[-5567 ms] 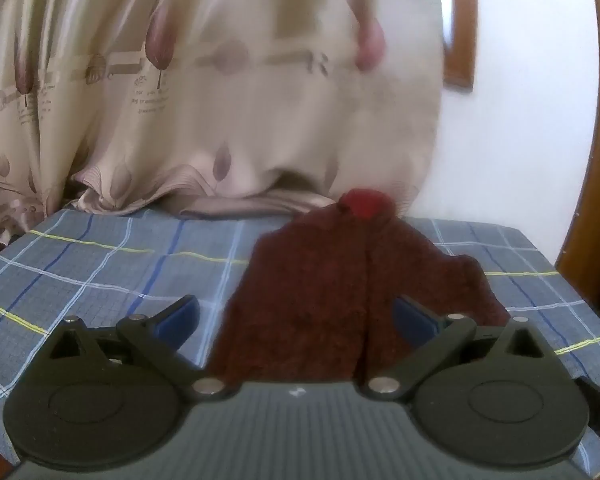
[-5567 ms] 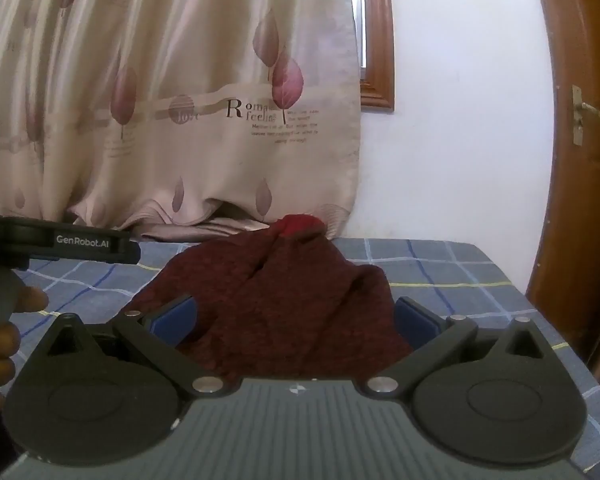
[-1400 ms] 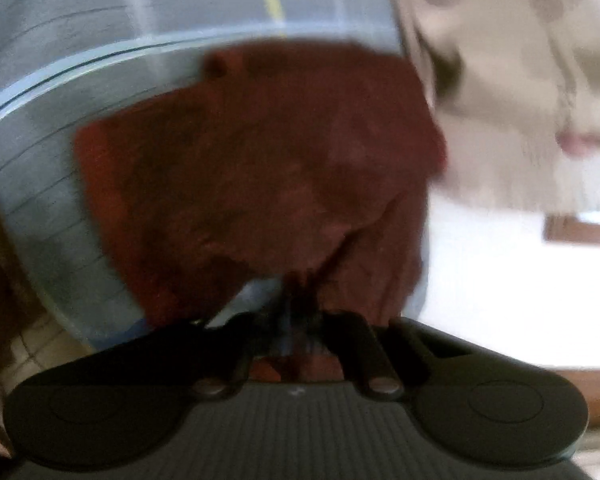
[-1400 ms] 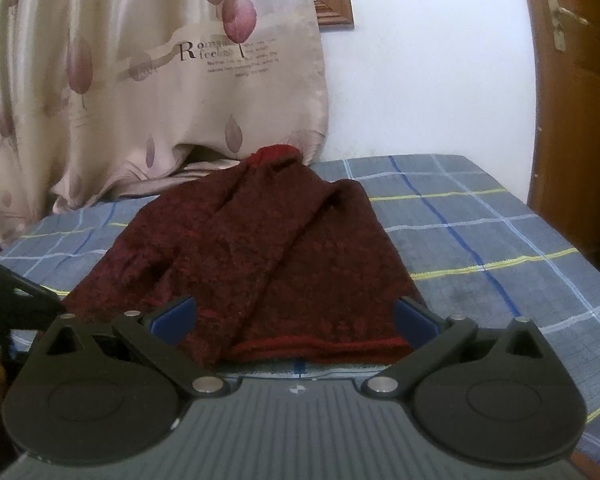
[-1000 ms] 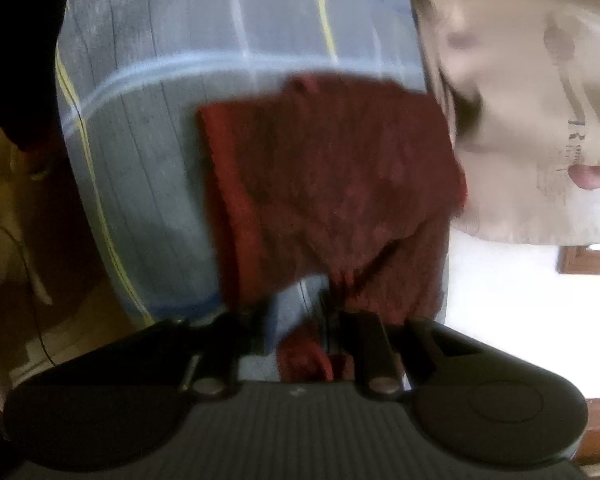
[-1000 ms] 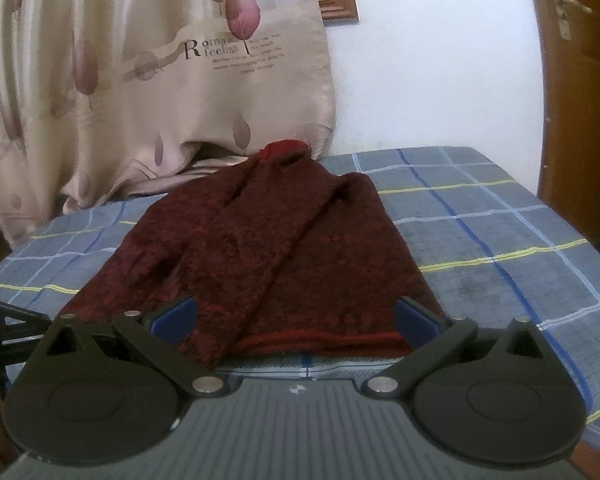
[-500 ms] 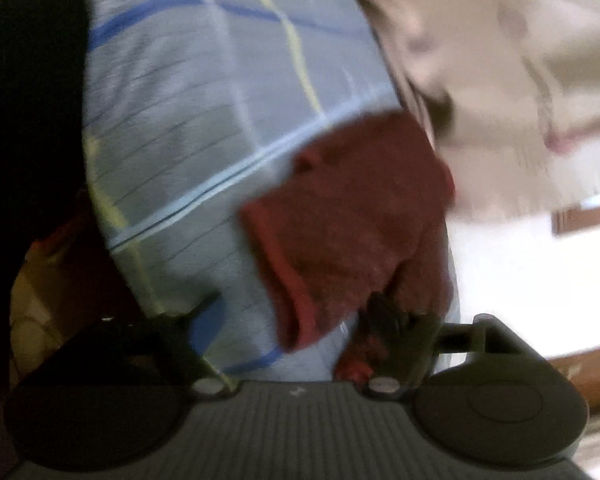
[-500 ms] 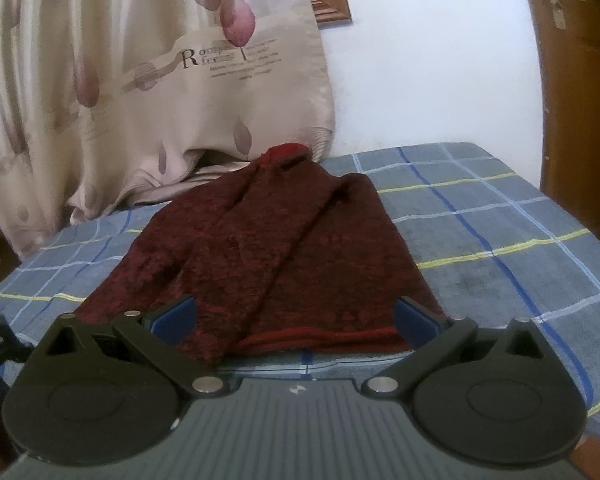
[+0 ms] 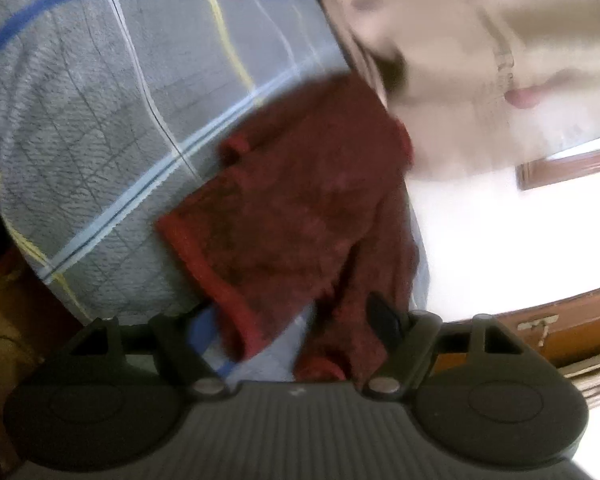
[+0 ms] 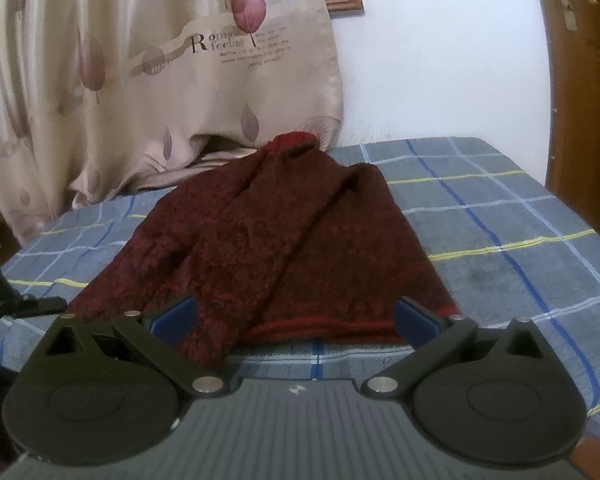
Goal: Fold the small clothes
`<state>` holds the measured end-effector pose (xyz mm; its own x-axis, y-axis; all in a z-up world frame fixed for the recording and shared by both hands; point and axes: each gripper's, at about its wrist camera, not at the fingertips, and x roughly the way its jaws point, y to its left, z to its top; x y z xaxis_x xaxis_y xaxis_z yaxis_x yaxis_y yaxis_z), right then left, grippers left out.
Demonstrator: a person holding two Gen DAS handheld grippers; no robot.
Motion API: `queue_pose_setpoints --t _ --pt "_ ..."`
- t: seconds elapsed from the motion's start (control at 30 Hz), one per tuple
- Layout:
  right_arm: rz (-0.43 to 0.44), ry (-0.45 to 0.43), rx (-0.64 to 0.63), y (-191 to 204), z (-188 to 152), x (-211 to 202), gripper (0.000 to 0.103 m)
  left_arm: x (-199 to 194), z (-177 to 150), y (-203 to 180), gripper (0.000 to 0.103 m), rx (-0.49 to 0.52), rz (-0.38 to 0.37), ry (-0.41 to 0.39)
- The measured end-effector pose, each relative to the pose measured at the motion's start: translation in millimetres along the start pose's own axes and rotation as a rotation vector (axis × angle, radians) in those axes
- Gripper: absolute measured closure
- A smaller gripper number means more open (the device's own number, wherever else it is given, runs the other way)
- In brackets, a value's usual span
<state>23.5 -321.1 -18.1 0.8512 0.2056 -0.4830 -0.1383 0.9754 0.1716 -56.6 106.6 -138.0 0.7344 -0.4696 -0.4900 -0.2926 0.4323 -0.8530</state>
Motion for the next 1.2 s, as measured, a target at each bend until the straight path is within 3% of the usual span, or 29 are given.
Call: queue_pose_setpoints --t 0.07,0.1,0.17,0.23,0.4,0.57,0.7,0.83,0.97,1.1,1.2 --pt "0.004 0.009 -0.006 2.3 -0.4 2.2 0.000 1.1 2.5 -1.6 0.031 0.030 -0.015 -0.012" --pt "0.008 0.012 -0.008 3.5 -0.3 2.7 0.000 2.3 3.8 -2.3 0.056 0.044 -0.007 -0.011" --pt "0.008 0.014 -0.018 5.8 -0.2 3.2 0.000 8.8 7.9 -5.0 0.094 0.085 0.015 0.024" --pt "0.003 0.016 -0.029 8.5 0.7 3.7 0.000 7.9 10.1 -14.7 0.095 0.154 0.036 0.001" --pt "-0.009 0.023 -0.030 7.6 2.7 5.3 0.000 -12.2 31.0 -64.6 0.096 0.332 -0.019 -0.130" --pt "-0.024 0.021 -0.017 3.5 10.3 7.9 0.000 -39.1 91.3 -118.9 0.096 0.367 -0.072 -0.311" --pt "-0.030 0.006 -0.029 3.7 18.0 9.3 0.000 -58.8 145.5 -153.9 0.096 0.371 -0.064 -0.496" --pt "-0.033 0.024 -0.041 5.2 21.1 16.4 0.000 -67.3 214.1 -174.2 0.096 0.326 0.003 -0.683" --pt "-0.041 0.054 -0.052 6.7 23.5 28.3 0.000 -65.2 293.6 -175.2 0.096 0.260 0.128 -0.825" --pt "-0.049 0.062 -0.054 6.0 28.8 39.5 0.000 -51.0 359.5 -163.2 0.096 0.202 0.236 -0.880" --pt "-0.027 0.058 -0.034 4.3 32.4 47.5 0.000 -27.7 399.5 -144.7 0.096 0.184 0.298 -0.855"
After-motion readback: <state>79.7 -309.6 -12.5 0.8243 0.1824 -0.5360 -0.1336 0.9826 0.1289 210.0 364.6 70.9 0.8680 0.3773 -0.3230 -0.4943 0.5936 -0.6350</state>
